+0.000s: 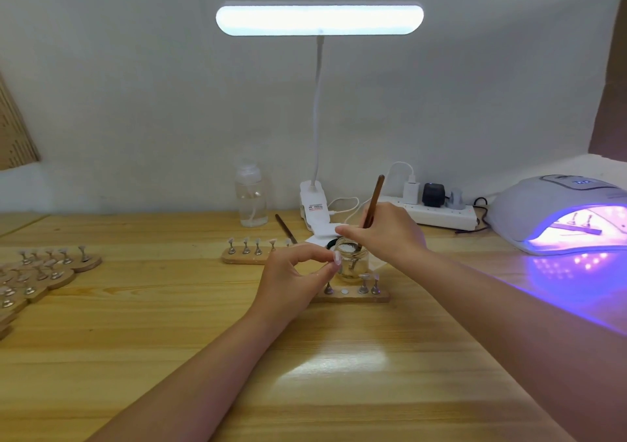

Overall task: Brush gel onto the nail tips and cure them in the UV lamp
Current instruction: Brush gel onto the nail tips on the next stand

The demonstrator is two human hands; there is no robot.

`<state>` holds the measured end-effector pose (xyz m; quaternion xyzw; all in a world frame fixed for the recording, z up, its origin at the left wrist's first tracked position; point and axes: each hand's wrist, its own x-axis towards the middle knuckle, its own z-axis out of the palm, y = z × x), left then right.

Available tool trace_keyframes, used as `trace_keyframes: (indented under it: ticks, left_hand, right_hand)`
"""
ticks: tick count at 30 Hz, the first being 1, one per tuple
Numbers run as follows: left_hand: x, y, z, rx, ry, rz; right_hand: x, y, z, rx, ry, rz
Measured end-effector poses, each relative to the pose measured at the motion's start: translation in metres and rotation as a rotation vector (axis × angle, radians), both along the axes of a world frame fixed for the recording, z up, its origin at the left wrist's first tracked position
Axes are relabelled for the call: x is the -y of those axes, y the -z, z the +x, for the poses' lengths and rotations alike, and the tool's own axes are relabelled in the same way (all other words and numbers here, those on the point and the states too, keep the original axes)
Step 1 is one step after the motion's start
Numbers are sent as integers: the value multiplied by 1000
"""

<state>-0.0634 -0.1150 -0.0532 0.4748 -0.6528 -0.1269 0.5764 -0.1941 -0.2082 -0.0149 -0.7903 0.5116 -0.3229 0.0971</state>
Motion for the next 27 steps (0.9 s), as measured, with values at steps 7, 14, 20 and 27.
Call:
trace_keyframes:
  ticks: [7, 14, 20, 27]
  left_hand:
    - [-1, -1, -1, -20, -6, 25]
    - [-1, -1, -2, -31, -6, 45]
    - [-1, -1, -1, -23, -17, 45]
    - [-1, -1, -2, -31, -14, 38]
  right_hand:
    - [0, -3, -4, 222, -17, 32]
    - [4, -3, -16, 468, 41, 92]
    - [7, 1, -28, 569, 80, 125]
    - [3, -2, -34, 630, 77, 69]
